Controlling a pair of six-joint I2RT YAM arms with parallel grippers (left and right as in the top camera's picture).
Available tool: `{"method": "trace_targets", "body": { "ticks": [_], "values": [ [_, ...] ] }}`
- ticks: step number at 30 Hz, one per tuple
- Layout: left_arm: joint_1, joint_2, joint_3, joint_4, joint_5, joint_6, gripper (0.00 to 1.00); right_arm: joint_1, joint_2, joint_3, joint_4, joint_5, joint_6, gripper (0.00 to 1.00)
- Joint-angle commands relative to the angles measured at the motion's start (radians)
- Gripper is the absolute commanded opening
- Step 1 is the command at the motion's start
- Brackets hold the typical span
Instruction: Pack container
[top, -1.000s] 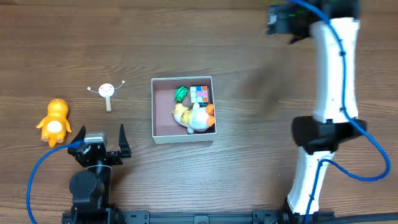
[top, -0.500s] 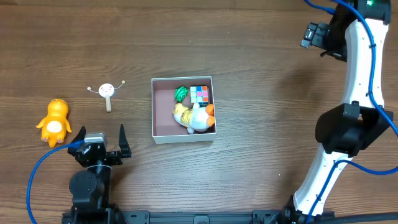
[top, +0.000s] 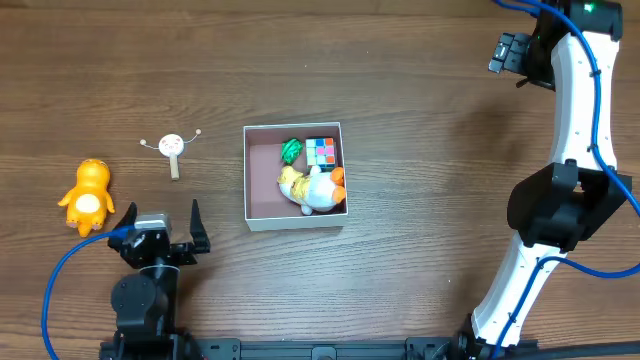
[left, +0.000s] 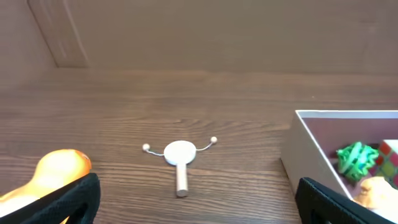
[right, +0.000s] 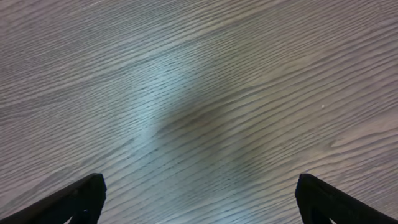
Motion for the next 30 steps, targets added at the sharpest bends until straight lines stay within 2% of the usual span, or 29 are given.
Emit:
{"method": "trace_targets", "body": {
  "ticks": [1,3,11,14,17,20,21,24,27,30],
  "values": [
    [0.007,-0.006,-0.002,0.108,-0.119,-0.002,1.0,-0.001,-0.025,-0.005,0.006,0.016,0.008,1.0],
    [0.007,-0.006,-0.002,0.187,-0.124,0.015,1.0,-0.001,-0.025,-0.005,0.006,0.016,0.008,1.0],
    [0.007,-0.006,0.008,0.237,-0.039,-0.016,1.0,-0.001,-0.025,-0.005,0.006,0.016,0.008,1.0],
    [0.007,-0.006,0.058,0.192,-0.027,-0.018,1.0,-0.001,-0.025,-0.005,0.006,0.016,0.008,1.0],
    [0.007,0.009,0.171,0.023,-0.095,-0.018,1.0,-0.001,-0.025,-0.005,0.006,0.016,0.008,1.0],
    [0.007,0.062,0.243,-0.05,-0.162,-0.018,1.0,-0.001,-0.025,-0.005,0.006,0.016,0.008,1.0],
    [0.007,0.075,0.255,-0.04,-0.177,-0.018,1.0,-0.001,-0.025,-0.005,0.006,0.016,0.008,1.0],
    [0.007,0.095,0.268,0.129,-0.251,-0.017,1.0,-0.001,-0.025,-0.005,0.006,0.016,0.008,1.0],
    [0.007,0.095,0.269,0.263,-0.258,-0.019,1.0,-0.001,-0.025,-0.005,0.006,0.016,0.008,1.0],
    [0.007,0.096,0.275,0.242,-0.249,-0.09,1.0,-0.001,-0.025,-0.005,0.006,0.016,0.008,1.0]
  ]
}}
